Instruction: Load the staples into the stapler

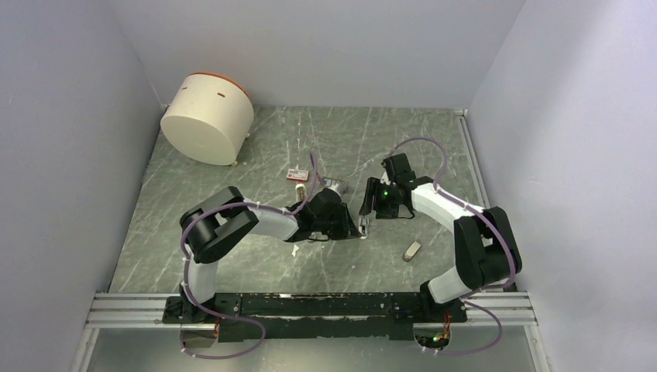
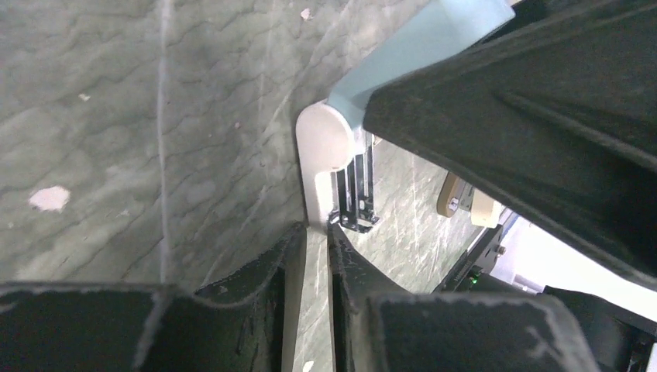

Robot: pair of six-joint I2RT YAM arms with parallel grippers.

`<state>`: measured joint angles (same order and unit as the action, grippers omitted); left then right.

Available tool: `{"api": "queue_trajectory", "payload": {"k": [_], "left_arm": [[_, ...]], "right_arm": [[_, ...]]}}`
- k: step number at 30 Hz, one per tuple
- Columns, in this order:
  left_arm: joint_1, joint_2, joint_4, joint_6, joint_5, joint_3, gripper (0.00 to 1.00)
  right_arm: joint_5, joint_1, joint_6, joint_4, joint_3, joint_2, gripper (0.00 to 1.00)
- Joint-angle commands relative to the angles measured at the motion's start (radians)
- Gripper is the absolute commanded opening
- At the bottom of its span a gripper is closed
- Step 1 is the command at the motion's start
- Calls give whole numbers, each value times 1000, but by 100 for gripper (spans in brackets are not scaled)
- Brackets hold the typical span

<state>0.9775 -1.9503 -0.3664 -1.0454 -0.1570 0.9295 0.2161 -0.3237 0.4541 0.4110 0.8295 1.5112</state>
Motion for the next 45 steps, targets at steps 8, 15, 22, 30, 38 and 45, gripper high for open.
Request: {"api": "queue_trajectory", "payload": {"k": [8,15,22,30,38,45], "left_arm": [[-7,49,165,51,60,-21,29],[11,174,184,128,104,-34,40],[115,381,208,276,228,-41,50],[165,619,230,425,369,-90,58],[165,773,342,452,557,-99,61],[165,816,357,438,575,-114,61]], "right_arm": [[-66,3,38,1,11,-161,62],[-385,2,154,105,-2,-329,62],[-629,3,295,262,-62,-511,64],[-737,6,485,437,-99,-544,79],[-757,5,671,557,-120,-470,80],[-686,5,727,470,-232,-488,74]]}}
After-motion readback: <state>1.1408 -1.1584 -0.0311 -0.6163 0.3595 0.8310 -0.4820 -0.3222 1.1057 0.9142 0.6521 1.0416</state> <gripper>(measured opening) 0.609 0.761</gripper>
